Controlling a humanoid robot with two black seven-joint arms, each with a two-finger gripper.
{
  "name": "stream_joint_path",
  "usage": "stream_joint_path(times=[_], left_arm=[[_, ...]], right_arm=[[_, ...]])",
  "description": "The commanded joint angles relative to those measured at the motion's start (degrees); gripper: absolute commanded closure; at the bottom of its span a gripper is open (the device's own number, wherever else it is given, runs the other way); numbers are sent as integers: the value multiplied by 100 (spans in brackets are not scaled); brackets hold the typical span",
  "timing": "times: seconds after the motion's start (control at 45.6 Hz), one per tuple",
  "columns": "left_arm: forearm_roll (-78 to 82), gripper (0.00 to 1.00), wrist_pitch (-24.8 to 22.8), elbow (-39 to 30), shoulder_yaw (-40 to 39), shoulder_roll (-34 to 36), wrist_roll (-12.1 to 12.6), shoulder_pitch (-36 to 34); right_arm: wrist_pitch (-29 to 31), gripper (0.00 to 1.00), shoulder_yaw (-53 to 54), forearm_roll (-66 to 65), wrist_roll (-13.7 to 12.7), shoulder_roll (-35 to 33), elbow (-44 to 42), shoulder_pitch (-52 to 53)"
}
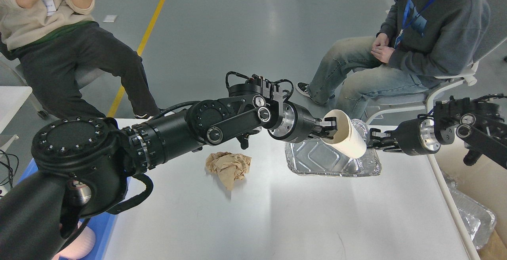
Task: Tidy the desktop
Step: 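Lower the paper cup into the foil tray and release it, then withdraw the left gripper up and away from the foil tray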
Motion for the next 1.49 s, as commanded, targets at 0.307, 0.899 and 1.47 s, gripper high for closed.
stream_joint_path(times=[0.307,0.899,1.47], left_arm=[[38,3,10,3,24,0,3,9],[38,3,71,12,-11,0,-94,0],[-68,3,-482,12,-1136,448,20,-527]], right_arm=[[0,100,0,0,0,-7,1,0],[0,100,0,0,0,19,-8,0],[0,100,0,0,0,-7,-8,-17]])
